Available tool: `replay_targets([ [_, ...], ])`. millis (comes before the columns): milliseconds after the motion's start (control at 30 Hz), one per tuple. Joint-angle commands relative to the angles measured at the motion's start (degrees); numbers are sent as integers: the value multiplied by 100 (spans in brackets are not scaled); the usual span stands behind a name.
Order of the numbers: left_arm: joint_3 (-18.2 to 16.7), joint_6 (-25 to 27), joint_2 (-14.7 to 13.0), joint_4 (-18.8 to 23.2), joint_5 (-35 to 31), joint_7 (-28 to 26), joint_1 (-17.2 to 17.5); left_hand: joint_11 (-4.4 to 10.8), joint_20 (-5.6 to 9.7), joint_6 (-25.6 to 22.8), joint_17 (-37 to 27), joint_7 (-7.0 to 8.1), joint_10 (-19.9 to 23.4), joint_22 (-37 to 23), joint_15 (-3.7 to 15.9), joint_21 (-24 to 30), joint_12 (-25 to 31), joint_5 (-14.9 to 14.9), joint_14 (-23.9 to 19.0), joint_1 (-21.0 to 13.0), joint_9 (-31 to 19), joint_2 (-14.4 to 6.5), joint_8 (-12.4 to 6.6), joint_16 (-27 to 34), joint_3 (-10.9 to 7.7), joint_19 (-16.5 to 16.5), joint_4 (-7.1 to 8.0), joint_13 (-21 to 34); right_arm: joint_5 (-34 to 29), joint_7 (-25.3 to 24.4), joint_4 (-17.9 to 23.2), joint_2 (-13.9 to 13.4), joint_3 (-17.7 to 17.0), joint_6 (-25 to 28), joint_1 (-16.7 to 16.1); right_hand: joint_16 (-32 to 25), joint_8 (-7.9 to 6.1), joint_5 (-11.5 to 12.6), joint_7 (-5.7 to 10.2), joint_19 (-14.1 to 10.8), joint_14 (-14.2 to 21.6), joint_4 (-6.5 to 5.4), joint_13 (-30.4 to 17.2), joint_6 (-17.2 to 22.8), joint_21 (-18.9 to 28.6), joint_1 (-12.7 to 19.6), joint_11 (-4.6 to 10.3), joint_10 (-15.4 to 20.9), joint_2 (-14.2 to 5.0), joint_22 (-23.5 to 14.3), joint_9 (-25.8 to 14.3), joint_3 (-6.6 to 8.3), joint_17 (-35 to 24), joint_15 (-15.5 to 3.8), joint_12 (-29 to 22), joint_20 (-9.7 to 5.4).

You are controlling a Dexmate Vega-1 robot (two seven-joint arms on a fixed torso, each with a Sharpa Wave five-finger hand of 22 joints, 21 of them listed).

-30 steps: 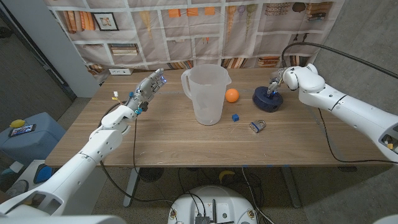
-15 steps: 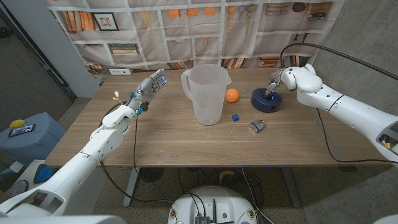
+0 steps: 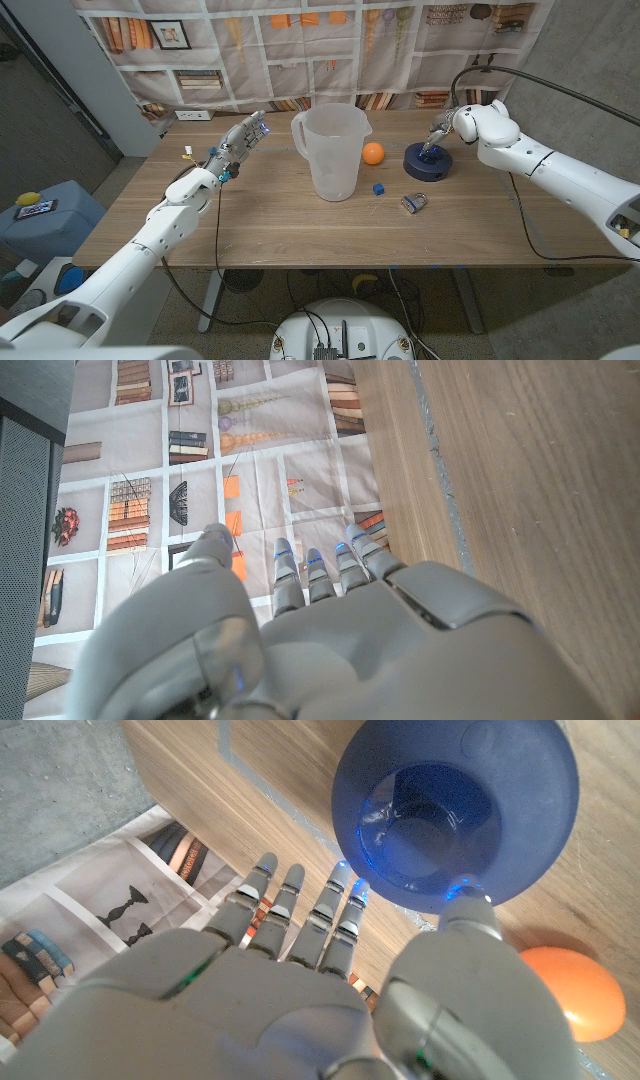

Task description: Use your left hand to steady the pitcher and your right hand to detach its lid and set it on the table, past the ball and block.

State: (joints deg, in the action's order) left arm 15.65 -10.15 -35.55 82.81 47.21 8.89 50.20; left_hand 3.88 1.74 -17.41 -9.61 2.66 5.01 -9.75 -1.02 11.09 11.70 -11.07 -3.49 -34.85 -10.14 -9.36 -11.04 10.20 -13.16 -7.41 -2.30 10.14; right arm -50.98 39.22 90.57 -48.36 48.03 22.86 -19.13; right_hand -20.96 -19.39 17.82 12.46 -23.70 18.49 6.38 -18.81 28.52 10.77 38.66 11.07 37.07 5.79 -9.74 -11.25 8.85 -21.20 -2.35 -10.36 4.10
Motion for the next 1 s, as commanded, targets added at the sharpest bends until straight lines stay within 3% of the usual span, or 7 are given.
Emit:
replay_targets([
  [33, 23, -84, 5, -79, -72, 46, -53, -1, -21, -16, -4, 11, 7, -6, 26, 24, -14, -29, -18, 15, -1, -30, 34, -1, -60, -52, -22, 6, 590, -182, 202, -180, -372, -57, -196, 56, 62, 73, -15, 69, -132, -34, 12, -96, -8, -178, -79, -170, 22, -8, -20, -66, -35, -229, -9, 77],
  [167, -9, -142, -10, 3, -107, -46, 33, 5, -14, 72, -7, 38, -46, -6, 37, 5, -42, -28, 54, 42, -1, -34, 72, -26, -88, -21, -33, 7, 972, -465, 294, -301, -592, -117, -381, 148, 201, 125, -102, 113, -315, -92, 48, -359, 0, -372, -259, -554, 62, -11, -29, -169, -41, -65, 21, 153],
  [300, -10, -139, -69, 97, -201, -157, 78, -2, -14, 148, -10, 54, -64, -7, 48, -5, -52, -25, 94, 77, -1, -34, 97, -34, -98, 1, -27, 7, 1347, -622, 330, -387, -759, -173, -491, 228, 345, 154, -200, 174, -478, -144, 81, -644, -6, -519, -346, -841, 60, -11, -32, -237, -43, 90, 24, 207],
  [567, 28, -256, -1, 106, -335, -285, 52, -11, 2, 249, -14, 57, -89, -8, 52, -13, -63, -22, 121, 126, -1, -41, 118, -31, -116, 19, -18, 7, 2423, -1292, 359, -500, -1281, -353, -881, 365, 568, 162, -257, 283, -709, -258, 143, -1043, -12, -800, -575, -1276, 15, -9, -26, -345, -11, 290, 15, 283],
  [1000, 65, -363, 87, 215, -632, -744, 66, 27, 51, 379, -21, 97, -39, -9, 74, 9, -46, -18, 95, 237, 1, -68, 114, -4, -154, -41, 21, 5, 3774, -2254, 496, -619, -1848, -444, -1442, 533, 713, 140, -360, 341, -1007, -302, 217, -1279, -15, -887, -664, -1618, -139, -2, -9, -346, 52, 382, 3, 215],
])
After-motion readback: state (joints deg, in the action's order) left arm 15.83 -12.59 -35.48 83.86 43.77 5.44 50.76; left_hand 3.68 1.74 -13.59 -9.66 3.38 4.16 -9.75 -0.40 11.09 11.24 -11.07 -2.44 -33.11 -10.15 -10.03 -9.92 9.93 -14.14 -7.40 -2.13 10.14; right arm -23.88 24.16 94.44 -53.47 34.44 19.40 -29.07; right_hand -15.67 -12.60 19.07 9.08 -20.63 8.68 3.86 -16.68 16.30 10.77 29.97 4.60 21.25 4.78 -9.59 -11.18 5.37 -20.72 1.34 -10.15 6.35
